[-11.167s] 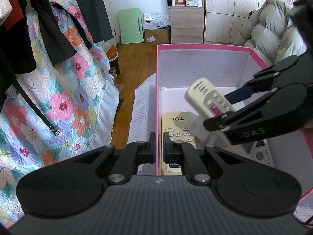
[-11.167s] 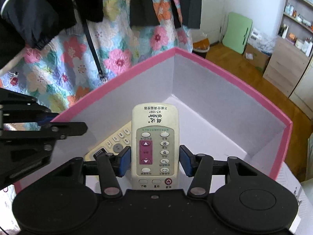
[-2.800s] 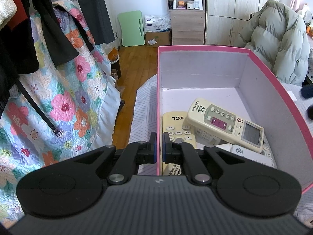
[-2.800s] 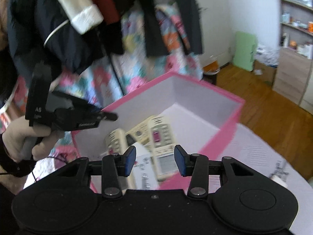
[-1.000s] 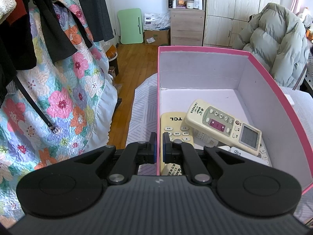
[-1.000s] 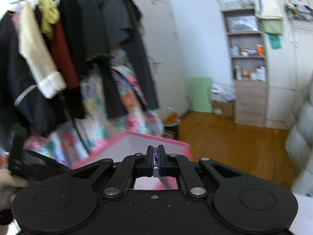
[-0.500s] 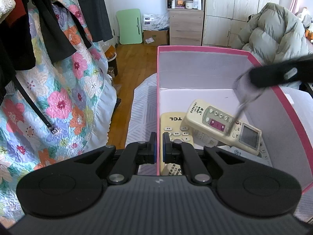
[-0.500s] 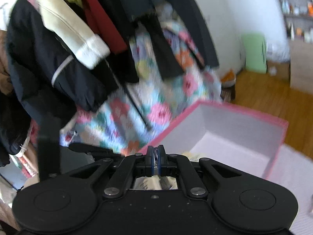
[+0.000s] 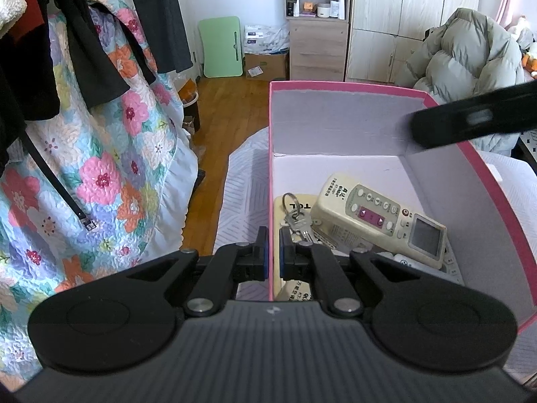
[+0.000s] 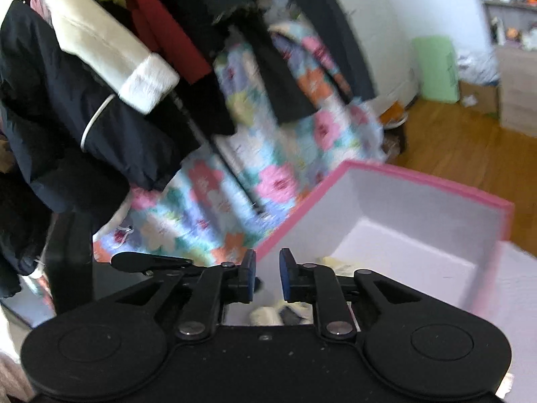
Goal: Organize rigid objects
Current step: 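Carry the keys into the pink box and open the right tool, then grasp the second set of keys on the table with the right tool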
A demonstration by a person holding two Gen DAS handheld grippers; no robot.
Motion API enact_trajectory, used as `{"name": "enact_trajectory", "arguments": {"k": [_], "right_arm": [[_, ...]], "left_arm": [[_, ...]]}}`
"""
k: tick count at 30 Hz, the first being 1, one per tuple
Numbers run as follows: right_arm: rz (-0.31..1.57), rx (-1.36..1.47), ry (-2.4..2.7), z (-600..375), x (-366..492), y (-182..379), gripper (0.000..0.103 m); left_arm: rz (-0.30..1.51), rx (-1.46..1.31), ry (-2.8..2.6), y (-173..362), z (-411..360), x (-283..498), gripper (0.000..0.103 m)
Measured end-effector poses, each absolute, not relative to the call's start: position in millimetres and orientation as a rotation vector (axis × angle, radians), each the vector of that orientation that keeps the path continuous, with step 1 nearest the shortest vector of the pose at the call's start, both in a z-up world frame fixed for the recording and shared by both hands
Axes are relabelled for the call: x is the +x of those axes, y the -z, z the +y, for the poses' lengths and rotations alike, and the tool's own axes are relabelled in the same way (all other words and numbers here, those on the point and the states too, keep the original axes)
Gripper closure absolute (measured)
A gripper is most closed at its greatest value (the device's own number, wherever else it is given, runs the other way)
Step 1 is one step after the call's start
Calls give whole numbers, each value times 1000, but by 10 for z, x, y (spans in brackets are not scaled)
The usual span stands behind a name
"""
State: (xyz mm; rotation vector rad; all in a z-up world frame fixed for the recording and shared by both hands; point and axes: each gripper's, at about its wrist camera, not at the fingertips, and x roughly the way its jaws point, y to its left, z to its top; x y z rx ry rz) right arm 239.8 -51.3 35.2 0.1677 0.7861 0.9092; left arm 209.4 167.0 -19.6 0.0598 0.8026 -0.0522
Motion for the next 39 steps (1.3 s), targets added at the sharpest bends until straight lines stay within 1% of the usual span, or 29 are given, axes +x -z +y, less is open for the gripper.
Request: {"name": "enact_trajectory", "arguments": {"k": [4, 7, 12, 16, 19, 24, 25, 28, 31, 32, 33, 34, 36, 37, 38, 39], "right_arm": [[747, 140, -793, -955, 2189, -456, 75], [735, 99, -678, -1253, 2086, -402, 73], [805, 131, -549, -1701, 2071, -82, 71], [855, 115, -470, -1894, 2055, 238, 66], [832, 54, -403, -1871, 2014, 465, 66], [853, 117, -399, -1928, 2104, 806, 62], [856, 109, -400, -1904, 2130, 845, 61], [850, 61, -392, -1800, 2224, 938, 55], [812, -28, -386, -1652, 2258, 972, 54], [801, -84, -384, -1572, 2274, 983, 57], [786, -118, -378, -1533, 2262, 984, 64], [783, -114, -380, -1519, 2256, 978, 76], [794, -87, -375, -1513, 2258, 945, 77], [767, -82, -367, -1515, 2233, 903, 94], [733, -83, -369, -1518, 2198, 848, 96], [723, -62, -386, -1536, 2185, 791, 97]], "left_arm": [[798, 59, 48, 199, 1669, 2086, 98], [797, 56, 46, 198, 1671, 2096, 98], [797, 65, 44, 199, 1669, 2102, 98], [792, 72, 36, 207, 1661, 2100, 98], [795, 66, 36, 210, 1658, 2095, 98], [797, 70, 32, 199, 1652, 2090, 98], [798, 70, 31, 199, 1657, 2091, 98], [801, 59, 28, 195, 1687, 2100, 98], [803, 45, 22, 201, 1694, 2117, 98], [803, 49, 18, 202, 1676, 2118, 98], [804, 52, 14, 202, 1666, 2126, 98], [804, 53, 13, 202, 1662, 2127, 98], [803, 54, 10, 205, 1667, 2114, 98], [803, 53, 10, 206, 1670, 2112, 98], [803, 52, 9, 207, 1671, 2107, 98], [803, 52, 8, 207, 1672, 2105, 98]]}}
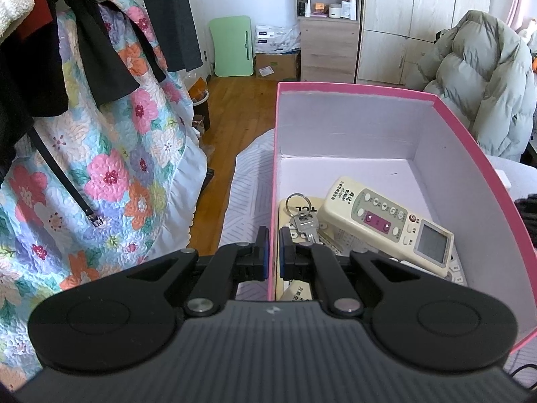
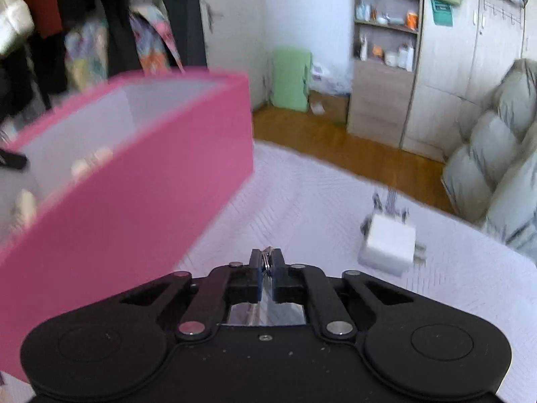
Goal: Organize rigid objects
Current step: 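Grasp the second set of keys on the table with the right tool, then carry the second keys into the pink box and open the right tool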
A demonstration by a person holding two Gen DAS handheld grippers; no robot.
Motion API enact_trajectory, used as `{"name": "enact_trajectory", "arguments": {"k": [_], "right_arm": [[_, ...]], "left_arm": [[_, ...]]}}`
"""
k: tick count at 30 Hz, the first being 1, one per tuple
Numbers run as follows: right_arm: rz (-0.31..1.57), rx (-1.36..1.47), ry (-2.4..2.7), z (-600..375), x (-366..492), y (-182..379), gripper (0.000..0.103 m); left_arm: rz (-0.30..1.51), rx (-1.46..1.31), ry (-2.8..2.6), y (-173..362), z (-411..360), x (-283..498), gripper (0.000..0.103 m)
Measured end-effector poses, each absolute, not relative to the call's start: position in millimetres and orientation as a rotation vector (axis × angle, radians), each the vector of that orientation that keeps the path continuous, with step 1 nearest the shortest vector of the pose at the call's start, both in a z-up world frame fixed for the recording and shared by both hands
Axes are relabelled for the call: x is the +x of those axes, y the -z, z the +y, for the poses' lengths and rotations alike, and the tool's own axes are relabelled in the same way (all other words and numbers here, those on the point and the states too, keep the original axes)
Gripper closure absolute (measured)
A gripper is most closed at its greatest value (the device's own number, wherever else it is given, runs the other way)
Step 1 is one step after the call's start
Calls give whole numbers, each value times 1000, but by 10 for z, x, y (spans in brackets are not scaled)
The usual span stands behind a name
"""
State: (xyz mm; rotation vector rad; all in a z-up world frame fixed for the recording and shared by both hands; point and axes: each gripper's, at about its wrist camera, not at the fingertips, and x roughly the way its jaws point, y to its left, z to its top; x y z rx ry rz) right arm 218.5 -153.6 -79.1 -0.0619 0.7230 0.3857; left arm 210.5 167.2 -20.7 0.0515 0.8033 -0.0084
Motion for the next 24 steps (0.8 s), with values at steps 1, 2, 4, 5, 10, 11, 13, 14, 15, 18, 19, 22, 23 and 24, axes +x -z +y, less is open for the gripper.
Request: {"name": "enact_trajectory", "arguments": {"k": [1, 2, 4, 5, 10, 11, 13, 14, 15, 18, 19, 22, 23, 24], "right_arm": [[721, -34, -396, -1552, 2180, 741, 97], [714, -11, -400, -1566, 2169, 687, 97], [688, -15, -404, -1545, 2128, 601, 97], [672, -14, -405, -1535, 2106, 558, 97], [587, 8, -450, -1491, 1969, 219, 97], [566, 10, -456, -1473, 1941, 132, 97], [524, -11, -475, -1399, 1894, -69, 97], [499, -24, -495, -1341, 1850, -195, 97], [484, -31, -522, -1296, 1839, -285, 97], [478, -13, -667, -1146, 1881, -482, 97], [489, -6, -718, -1091, 1915, -507, 97], [527, -17, -795, -886, 2042, -463, 97], [545, -26, -806, -811, 2094, -420, 97], [573, -30, -819, -735, 2158, -366, 97]], "left_arm": [[803, 53, 9, 205, 1671, 2104, 98], [802, 55, 7, 206, 1673, 2102, 98], [800, 58, 6, 206, 1661, 2101, 98], [800, 58, 7, 207, 1662, 2100, 98], [802, 56, 7, 210, 1645, 2101, 98], [802, 58, 7, 210, 1645, 2102, 98], [802, 67, 6, 213, 1646, 2102, 98], [803, 71, 5, 211, 1640, 2102, 98], [803, 74, 4, 214, 1642, 2099, 98], [804, 73, 2, 214, 1635, 2102, 98], [803, 69, 1, 212, 1636, 2106, 98], [807, 64, 1, 205, 1651, 2117, 98], [807, 66, 1, 205, 1651, 2117, 98], [811, 73, 2, 206, 1653, 2119, 98]]}}
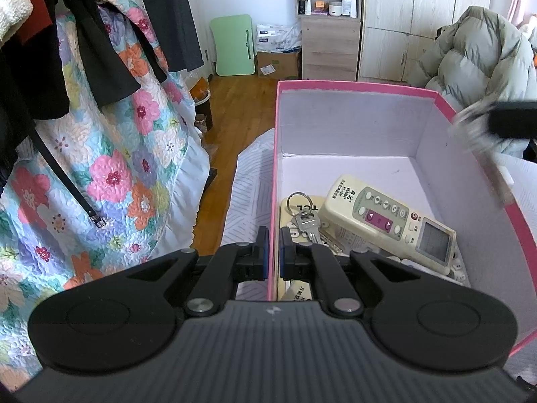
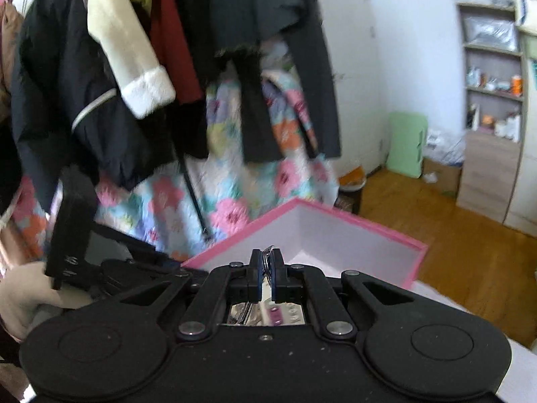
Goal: Organize rigid objects
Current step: 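Carry the second keys into the pink box and open the right tool, then grasp the white square charger on the table with the right tool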
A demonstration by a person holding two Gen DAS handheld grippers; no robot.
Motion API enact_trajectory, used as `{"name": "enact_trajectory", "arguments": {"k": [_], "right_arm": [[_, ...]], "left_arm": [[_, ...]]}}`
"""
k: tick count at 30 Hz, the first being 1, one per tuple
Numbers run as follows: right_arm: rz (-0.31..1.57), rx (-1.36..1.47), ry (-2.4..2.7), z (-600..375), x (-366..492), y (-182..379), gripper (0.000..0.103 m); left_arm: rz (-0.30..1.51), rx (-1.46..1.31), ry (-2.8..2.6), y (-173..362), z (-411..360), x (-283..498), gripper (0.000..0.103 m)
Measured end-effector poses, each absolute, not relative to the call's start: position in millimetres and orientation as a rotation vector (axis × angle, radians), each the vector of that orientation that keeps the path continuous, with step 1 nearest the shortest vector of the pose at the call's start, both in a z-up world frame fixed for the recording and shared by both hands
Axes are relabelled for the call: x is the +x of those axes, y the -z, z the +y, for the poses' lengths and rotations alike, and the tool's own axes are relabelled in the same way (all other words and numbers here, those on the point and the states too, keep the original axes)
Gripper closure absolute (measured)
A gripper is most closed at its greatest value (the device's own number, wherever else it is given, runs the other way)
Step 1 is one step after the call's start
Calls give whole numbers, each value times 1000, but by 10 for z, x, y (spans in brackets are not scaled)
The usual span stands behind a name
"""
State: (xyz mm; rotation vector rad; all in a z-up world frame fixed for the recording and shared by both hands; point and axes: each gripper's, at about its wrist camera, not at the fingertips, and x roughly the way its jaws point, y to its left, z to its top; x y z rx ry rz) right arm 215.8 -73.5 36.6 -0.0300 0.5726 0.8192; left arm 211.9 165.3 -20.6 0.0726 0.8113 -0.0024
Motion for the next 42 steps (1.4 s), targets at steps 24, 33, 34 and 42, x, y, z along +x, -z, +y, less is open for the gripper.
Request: {"name": "enact_trajectory", "arguments": {"k": [24, 33, 34, 42], "right_arm": [[658, 32, -472, -1771, 2429, -253, 59], [784, 130, -286, -2426, 2591, 218, 50], [805, 133, -279, -2431, 2609, 295, 50], [904, 85, -249, -2296, 2813, 721, 49]], "left_arm": [[815, 72, -2, 183, 1629, 2131, 98], [818, 73, -6, 166, 1638, 2137, 98], [818, 73, -6, 165, 1632, 2132, 98], [816, 88, -6, 167, 1625, 2119, 98]]}}
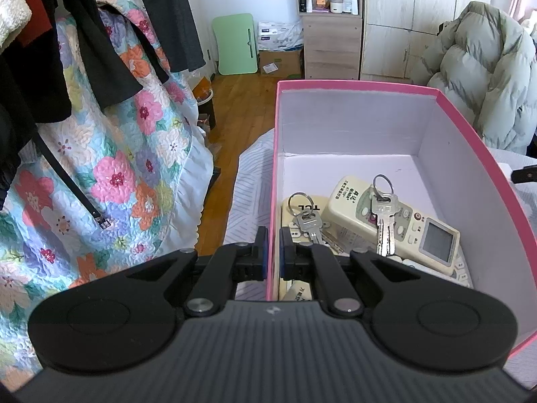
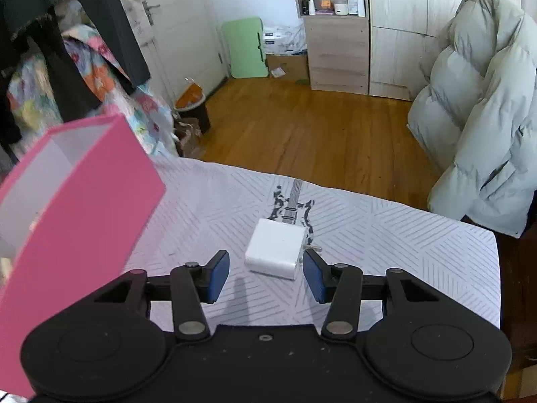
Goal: Organize rigid objects
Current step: 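Grasp the white square charger on the table with the right tool, then carry the white charger into the pink box and open the right tool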
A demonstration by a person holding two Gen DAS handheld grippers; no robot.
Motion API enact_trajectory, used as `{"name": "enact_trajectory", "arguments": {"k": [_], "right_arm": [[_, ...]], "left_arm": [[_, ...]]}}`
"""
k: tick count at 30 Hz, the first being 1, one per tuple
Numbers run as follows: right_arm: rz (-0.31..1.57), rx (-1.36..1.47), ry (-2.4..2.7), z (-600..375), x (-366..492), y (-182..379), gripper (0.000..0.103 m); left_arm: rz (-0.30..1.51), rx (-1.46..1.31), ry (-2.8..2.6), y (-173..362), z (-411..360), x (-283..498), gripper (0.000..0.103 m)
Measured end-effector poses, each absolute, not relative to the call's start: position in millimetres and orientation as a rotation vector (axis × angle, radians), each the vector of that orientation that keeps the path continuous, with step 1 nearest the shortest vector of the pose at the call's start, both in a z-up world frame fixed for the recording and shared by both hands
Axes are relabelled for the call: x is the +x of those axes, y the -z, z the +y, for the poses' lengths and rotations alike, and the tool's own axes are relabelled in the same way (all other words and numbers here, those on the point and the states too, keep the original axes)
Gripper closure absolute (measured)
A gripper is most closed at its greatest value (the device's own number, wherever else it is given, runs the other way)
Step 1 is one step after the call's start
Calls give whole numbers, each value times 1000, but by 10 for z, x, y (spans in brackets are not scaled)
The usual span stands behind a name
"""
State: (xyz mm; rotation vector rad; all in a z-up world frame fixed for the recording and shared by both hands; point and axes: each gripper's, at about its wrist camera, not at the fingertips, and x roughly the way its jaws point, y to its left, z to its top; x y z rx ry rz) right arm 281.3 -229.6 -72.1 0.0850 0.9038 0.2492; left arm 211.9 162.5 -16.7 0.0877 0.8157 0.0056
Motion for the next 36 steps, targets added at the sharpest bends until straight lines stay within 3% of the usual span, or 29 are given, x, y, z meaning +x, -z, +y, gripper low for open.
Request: {"name": "enact_trajectory", "arguments": {"k": [6, 8, 14, 28, 36], "right_arm": [[929, 47, -212, -2252, 2985, 864, 49], [907, -31, -204, -2171, 2986, 882, 57], [866, -93, -241, -2017, 2828, 825, 58], [642, -97, -471, -1522, 2128, -198, 57], [643, -99, -670, -1036, 2097, -369, 57]], "left_arm": [[815, 107, -3, 171, 1597, 2113, 98], [812, 114, -3, 164, 1576, 2098, 98], [812, 124, -8, 157, 1559, 2090, 98], [802, 142, -9, 148, 1527, 2078, 98], [799, 134, 1, 143, 1529, 2089, 98]]}}
